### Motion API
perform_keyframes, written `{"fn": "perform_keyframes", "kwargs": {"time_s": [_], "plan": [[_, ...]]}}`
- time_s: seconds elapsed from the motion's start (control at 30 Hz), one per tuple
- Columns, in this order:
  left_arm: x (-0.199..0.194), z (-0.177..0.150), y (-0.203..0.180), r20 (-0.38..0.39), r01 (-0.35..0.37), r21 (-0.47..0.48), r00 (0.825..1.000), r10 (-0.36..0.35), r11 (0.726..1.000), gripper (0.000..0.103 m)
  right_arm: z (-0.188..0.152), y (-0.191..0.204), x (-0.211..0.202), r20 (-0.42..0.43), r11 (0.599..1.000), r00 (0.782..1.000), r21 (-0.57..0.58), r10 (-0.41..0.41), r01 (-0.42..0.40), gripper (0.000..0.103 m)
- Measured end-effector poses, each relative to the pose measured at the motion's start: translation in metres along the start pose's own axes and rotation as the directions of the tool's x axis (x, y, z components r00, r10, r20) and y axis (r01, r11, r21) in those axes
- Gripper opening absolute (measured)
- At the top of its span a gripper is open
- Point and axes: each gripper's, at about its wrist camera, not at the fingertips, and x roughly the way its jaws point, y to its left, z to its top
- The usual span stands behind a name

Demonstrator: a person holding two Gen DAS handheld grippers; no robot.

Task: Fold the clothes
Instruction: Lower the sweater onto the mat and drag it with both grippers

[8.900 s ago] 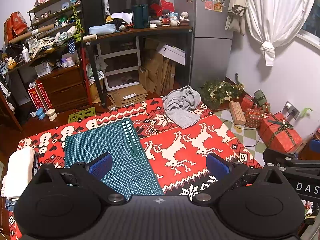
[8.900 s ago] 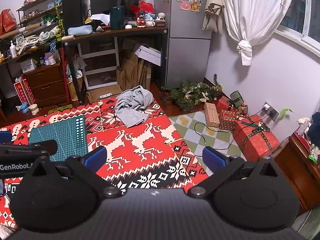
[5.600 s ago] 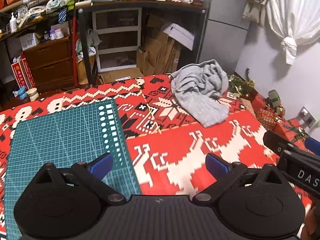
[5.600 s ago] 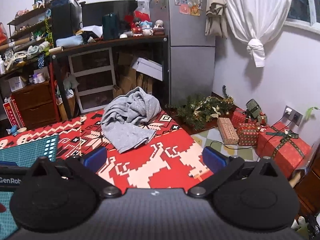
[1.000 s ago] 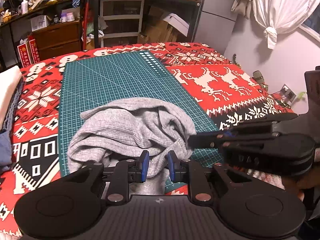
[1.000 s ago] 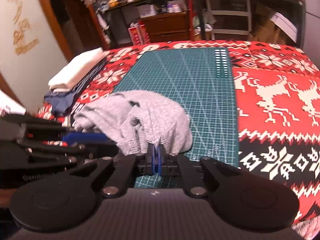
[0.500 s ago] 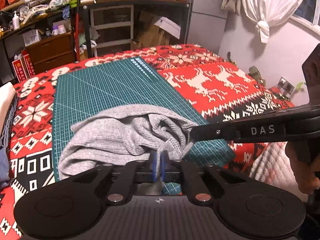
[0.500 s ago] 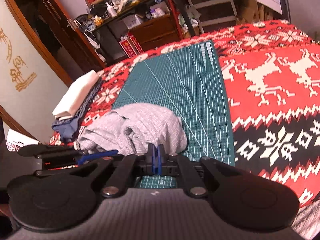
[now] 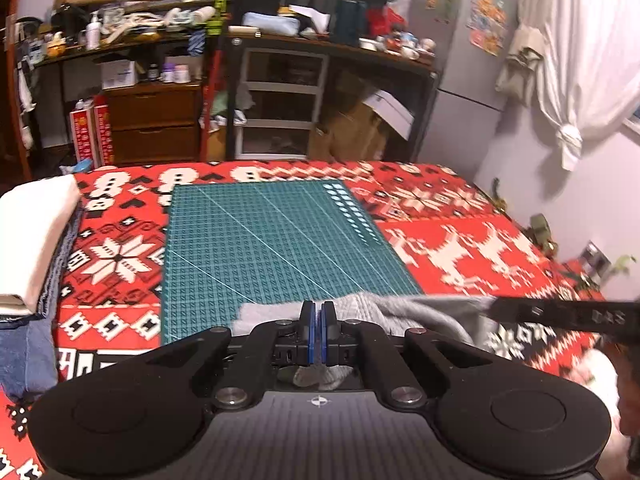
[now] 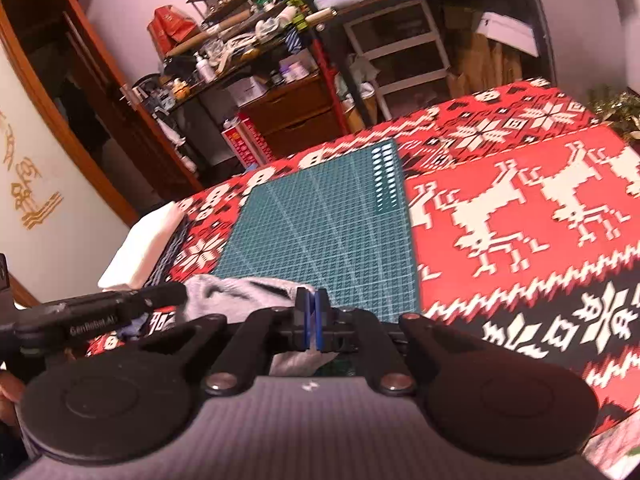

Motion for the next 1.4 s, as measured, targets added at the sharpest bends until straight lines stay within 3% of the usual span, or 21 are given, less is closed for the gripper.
{"fn": "perform_keyframes", "kwargs": {"time_s": [0.23,0.3,0.4,0.67,0.8,0.97,1.13,1.4], "plan": [[0.014,0.007,0.015,0.0,-0.064,-0.03,0.998,0.064,0.997,0.0,0.002,-0.022,0.007,-0.013,0.998,1.0,0.051,-0.026,0.027,0.003],[0.014,0.007,0.019,-0.01,-0.046,-0.057,0.999,0.045,0.997,0.0,0.001,-0.028,0.012,-0.023,0.997,0.999,0.067,-0.024,0.025,0.003],[0.014,0.004,0.018,-0.023,-0.045,-0.042,0.999,0.044,0.998,0.0,-0.001,-0.036,0.015,-0.026,0.996,0.999,0.086,-0.038,0.04,0.009],[0.012,-0.006,0.005,-0.071,0.02,-0.003,0.997,-0.02,1.0,0.005,-0.002,-0.053,0.002,-0.016,0.992,0.997,0.098,-0.076,0.077,0.011],[0.013,-0.01,-0.008,-0.083,0.035,0.037,0.996,-0.032,0.999,0.006,-0.013,-0.051,0.001,-0.057,0.994,0.995,0.068,-0.082,0.086,0.024],[0.018,-0.017,-0.015,-0.142,0.082,0.053,0.987,-0.073,0.995,0.018,-0.03,-0.047,0.007,-0.118,0.994,0.988,0.045,-0.096,0.101,0.024],[0.022,-0.027,-0.026,-0.189,0.117,0.078,0.977,-0.1,0.99,0.02,-0.038,-0.043,0.012,-0.148,0.993,0.982,0.023,-0.114,0.119,0.025],[0.019,-0.036,-0.031,-0.213,0.134,0.096,0.971,-0.111,0.986,0.022,-0.039,-0.025,0.005,-0.151,0.999,0.987,0.001,-0.046,0.047,0.026]]}}
